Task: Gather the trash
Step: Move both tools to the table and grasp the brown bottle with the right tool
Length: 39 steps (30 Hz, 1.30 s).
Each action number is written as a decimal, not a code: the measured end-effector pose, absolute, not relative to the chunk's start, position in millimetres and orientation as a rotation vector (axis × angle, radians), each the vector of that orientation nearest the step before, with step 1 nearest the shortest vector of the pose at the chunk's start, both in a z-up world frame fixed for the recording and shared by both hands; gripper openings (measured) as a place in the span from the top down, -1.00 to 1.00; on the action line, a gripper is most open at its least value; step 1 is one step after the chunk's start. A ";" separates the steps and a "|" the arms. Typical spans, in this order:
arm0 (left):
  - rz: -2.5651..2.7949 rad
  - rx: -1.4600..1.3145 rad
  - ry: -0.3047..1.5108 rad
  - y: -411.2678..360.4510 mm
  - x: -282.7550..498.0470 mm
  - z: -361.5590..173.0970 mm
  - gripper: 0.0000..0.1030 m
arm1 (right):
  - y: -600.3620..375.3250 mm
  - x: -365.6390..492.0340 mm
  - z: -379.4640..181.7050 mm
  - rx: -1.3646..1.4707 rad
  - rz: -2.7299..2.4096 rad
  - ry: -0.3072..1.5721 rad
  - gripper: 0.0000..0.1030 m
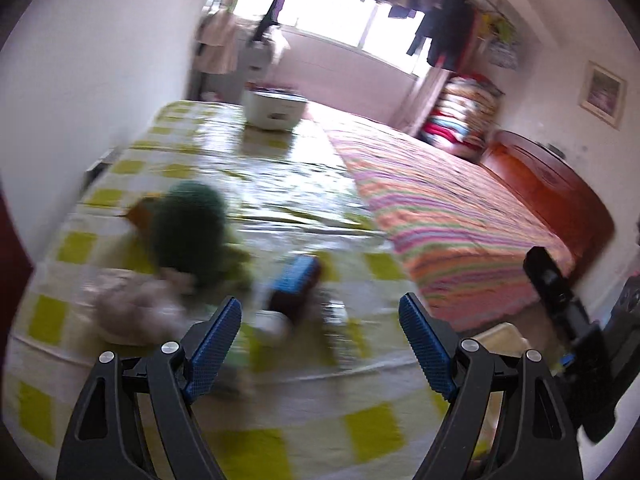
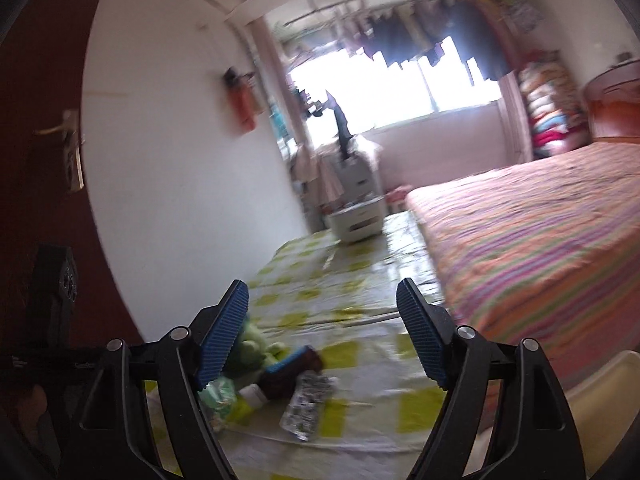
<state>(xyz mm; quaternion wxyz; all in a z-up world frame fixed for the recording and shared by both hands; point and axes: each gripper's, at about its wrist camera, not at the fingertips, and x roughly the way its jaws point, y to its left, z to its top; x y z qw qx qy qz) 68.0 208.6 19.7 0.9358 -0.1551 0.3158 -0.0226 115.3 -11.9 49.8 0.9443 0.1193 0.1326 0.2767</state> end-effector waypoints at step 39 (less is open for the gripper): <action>0.246 -0.494 0.721 347.2 20.0 -13.7 -0.53 | 161.9 255.0 -69.1 0.061 0.651 0.958 -0.01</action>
